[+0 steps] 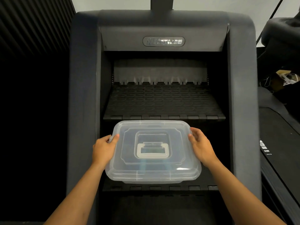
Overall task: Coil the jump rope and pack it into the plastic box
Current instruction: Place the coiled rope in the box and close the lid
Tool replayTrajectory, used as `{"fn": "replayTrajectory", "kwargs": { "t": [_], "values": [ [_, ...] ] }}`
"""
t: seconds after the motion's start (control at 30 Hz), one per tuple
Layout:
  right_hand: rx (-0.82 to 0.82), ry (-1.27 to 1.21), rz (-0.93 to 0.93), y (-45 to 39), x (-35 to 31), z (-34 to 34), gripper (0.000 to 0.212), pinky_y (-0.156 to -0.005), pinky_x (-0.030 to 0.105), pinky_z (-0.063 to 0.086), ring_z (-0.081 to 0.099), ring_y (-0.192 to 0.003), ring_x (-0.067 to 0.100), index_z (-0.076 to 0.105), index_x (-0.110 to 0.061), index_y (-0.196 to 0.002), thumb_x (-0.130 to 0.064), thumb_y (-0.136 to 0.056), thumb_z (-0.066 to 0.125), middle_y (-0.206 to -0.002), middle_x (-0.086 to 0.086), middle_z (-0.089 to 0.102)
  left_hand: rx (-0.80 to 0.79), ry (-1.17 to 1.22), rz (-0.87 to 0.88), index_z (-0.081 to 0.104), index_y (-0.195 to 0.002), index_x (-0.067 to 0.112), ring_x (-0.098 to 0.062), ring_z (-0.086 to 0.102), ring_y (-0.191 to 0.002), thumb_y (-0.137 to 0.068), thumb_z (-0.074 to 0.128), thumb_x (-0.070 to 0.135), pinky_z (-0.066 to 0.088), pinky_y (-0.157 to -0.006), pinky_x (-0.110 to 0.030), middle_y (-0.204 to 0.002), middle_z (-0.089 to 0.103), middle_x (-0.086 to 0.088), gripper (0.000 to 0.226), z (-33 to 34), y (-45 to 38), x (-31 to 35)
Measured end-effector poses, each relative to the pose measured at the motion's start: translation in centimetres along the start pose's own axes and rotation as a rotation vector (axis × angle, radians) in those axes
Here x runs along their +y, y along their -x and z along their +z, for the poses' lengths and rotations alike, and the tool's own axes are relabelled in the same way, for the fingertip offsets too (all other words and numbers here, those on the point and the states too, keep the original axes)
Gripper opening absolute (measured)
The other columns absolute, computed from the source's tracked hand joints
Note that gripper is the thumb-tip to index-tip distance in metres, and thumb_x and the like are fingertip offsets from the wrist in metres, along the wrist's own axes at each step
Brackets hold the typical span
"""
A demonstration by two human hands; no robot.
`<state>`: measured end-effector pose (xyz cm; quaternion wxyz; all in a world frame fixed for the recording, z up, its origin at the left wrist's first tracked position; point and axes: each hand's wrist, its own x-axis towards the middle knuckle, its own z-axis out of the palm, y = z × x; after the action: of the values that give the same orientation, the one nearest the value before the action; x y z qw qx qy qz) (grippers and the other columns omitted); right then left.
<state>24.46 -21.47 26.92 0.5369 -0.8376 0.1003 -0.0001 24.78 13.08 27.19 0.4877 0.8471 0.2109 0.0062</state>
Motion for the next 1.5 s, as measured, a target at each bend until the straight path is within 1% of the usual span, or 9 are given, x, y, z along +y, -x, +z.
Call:
{"fn": "replayTrajectory", "kwargs": {
  "t": [0.27,0.43,0.6,0.8,1.03,1.13,1.23,1.43,1.5],
  "values": [
    [0.035,-0.171,0.062,0.5,0.0,0.4,0.032,-0.070,0.019,0.053,0.066,-0.099,0.005,0.053,-0.027,-0.136,-0.031,-0.104,0.052,-0.118,-0.010,0.064,-0.032,0.029,-0.004,0.074,-0.088,0.007,-0.027,0.073,-0.075,-0.098,0.058,0.047,0.061,-0.073,-0.046,-0.079,0.076,-0.009,0.044,0.2,0.1,0.1],
    [0.119,-0.326,0.182,0.7,0.8,0.6,0.025,-0.083,0.045,0.063,0.072,-0.099,0.021,0.062,-0.029,-0.127,-0.032,-0.103,0.054,-0.113,0.000,0.071,0.007,0.091,-0.077,0.058,-0.074,0.000,-0.032,0.062,-0.067,-0.104,0.040,0.048,0.049,-0.064,-0.038,-0.070,0.064,-0.015,0.060,0.5,-0.1,-0.8],
    [0.122,-0.244,0.299,-0.3,1.5,1.3,0.029,-0.085,0.049,0.062,0.073,-0.094,0.023,0.062,-0.023,-0.125,-0.040,-0.104,0.050,-0.108,0.004,0.072,-0.074,0.284,-0.206,0.070,-0.101,0.017,-0.031,0.072,-0.086,-0.103,0.050,0.043,0.060,-0.075,-0.043,-0.098,0.075,-0.015,0.033,0.3,-0.4,-1.4],
    [-0.095,-0.401,0.474,-0.2,2.5,0.2,0.056,-0.089,0.059,0.059,0.076,-0.100,0.034,0.075,-0.018,-0.111,-0.065,-0.095,0.050,-0.106,0.013,0.078,-0.276,0.401,-0.401,0.077,-0.106,0.018,-0.036,0.074,-0.098,-0.091,0.055,0.067,0.058,-0.091,-0.055,-0.101,0.079,-0.013,0.057,-0.4,-0.4,-2.3],
    [-0.244,-0.619,0.521,0.3,3.2,-0.7,0.059,-0.096,0.063,0.053,0.069,-0.114,0.041,0.072,-0.017,-0.122,-0.065,-0.094,0.051,-0.121,0.019,0.073,-0.229,0.380,-0.364,0.073,-0.111,0.019,-0.033,0.074,-0.099,-0.068,0.070,0.077,0.057,-0.091,-0.055,-0.105,0.078,-0.011,0.073,-1.0,-0.5,-2.5],
    [-0.145,-0.571,0.396,0.8,3.9,-1.5,0.050,-0.094,0.063,0.055,0.072,-0.108,0.038,0.072,-0.017,-0.118,-0.057,-0.088,0.063,-0.119,0.021,0.072,-0.231,0.317,-0.236,0.062,-0.105,0.007,-0.031,0.073,-0.091,-0.082,0.071,0.060,0.058,-0.077,-0.046,-0.106,0.075,-0.015,0.059,-1.9,-0.2,-1.5],
    [-0.068,-0.583,0.302,1.1,3.4,-1.7,0.047,-0.090,0.060,0.058,0.072,-0.105,0.037,0.066,-0.015,-0.121,-0.046,-0.086,0.071,-0.122,0.021,0.069,-0.256,0.300,-0.147,0.056,-0.114,0.011,-0.031,0.072,-0.093,-0.085,0.078,0.036,0.059,-0.079,-0.049,-0.111,0.072,-0.015,0.043,-1.9,0.3,-1.4],
    [-0.104,-0.514,0.329,1.4,1.9,-1.1,0.069,-0.097,0.061,0.054,0.066,-0.113,0.033,0.036,-0.035,-0.148,-0.034,-0.090,0.073,-0.135,0.005,0.058,-0.296,0.377,-0.190,0.045,-0.134,0.018,-0.034,0.072,-0.099,-0.089,0.076,0.019,0.059,-0.084,-0.055,-0.117,0.068,-0.013,0.055,-0.9,0.5,-1.7],
    [-0.147,-0.480,0.305,1.3,1.6,-1.2,0.061,-0.100,0.060,0.052,0.066,-0.115,0.031,0.038,-0.035,-0.147,-0.033,-0.093,0.069,-0.134,0.004,0.060,-0.298,0.376,-0.188,0.040,-0.140,0.015,-0.033,0.071,-0.099,-0.091,0.072,0.018,0.059,-0.083,-0.053,-0.117,0.067,-0.012,0.059,-0.8,0.5,-1.6]
  ]
}}
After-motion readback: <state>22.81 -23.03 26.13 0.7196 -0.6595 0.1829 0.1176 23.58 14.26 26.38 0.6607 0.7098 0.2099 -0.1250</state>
